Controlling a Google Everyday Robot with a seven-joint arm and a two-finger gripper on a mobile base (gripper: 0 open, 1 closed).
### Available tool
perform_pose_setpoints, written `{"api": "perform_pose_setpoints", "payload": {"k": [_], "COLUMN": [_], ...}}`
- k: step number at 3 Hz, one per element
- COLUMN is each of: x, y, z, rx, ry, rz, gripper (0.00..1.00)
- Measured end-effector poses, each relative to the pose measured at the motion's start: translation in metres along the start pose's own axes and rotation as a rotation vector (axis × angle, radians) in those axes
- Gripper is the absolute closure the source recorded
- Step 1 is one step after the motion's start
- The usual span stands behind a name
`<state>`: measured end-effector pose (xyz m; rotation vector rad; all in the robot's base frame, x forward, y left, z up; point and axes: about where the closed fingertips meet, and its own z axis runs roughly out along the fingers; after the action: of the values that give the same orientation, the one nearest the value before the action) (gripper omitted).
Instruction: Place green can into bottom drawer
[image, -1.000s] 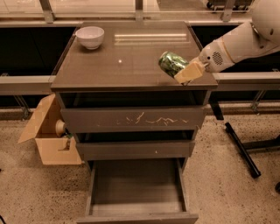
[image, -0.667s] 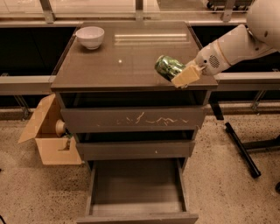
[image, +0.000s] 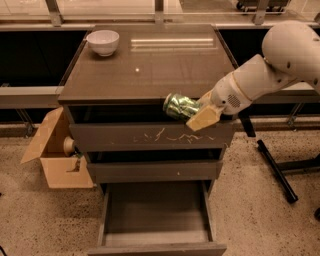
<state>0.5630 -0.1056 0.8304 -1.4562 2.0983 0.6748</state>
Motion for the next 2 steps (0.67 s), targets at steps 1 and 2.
{"api": "perform_pose_setpoints", "payload": {"k": [1,2], "x": [0.032,0.076], "y": [0.023,0.032], "z": [0.044,0.102], "rx": [-0.074,-0.165], "ry": [0.051,0.096], "rz": [0.006,0.075], "gripper": [1.00,1.00]}}
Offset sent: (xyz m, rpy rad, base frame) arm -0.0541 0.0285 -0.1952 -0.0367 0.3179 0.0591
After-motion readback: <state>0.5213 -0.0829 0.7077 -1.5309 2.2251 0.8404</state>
